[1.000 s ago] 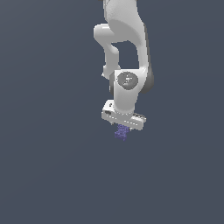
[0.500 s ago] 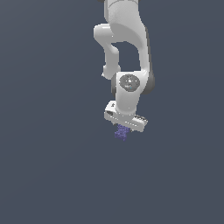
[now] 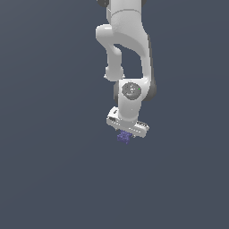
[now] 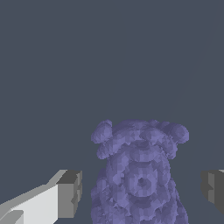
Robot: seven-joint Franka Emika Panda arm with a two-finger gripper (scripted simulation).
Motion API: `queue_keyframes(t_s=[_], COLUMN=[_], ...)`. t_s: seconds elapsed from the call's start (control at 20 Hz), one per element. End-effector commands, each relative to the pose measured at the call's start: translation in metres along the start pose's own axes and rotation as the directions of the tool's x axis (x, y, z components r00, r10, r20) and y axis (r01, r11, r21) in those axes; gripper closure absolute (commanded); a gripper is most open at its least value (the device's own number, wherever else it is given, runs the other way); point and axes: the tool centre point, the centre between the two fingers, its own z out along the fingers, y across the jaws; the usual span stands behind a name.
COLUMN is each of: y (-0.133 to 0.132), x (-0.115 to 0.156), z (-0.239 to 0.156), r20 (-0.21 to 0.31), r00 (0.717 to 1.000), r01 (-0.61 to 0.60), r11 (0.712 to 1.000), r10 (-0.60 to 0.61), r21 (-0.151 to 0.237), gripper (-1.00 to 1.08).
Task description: Pick up the object and move it to a goal position.
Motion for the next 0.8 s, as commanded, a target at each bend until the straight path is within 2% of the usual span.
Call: queue_keyframes(t_s=[0.0,0.3,0.35,0.75], y=[0.000,-0.001,-0.001,-0.001], x=[-0.001,0.000,0.000,0.000], z=[0.013,0.024,0.024,0.024], r20=[0.000,0.000,0.000,0.000], r00=[1.000,1.000,1.000,1.000], r01=[-0.001,-0.002,-0.002,-0.002], r11=[1.000,1.000,1.000,1.000], r10=[0.001,0.002,0.002,0.002], r21=[0.000,0.000,0.000,0.000], gripper=[-0.92,-0.92,1.08,1.08])
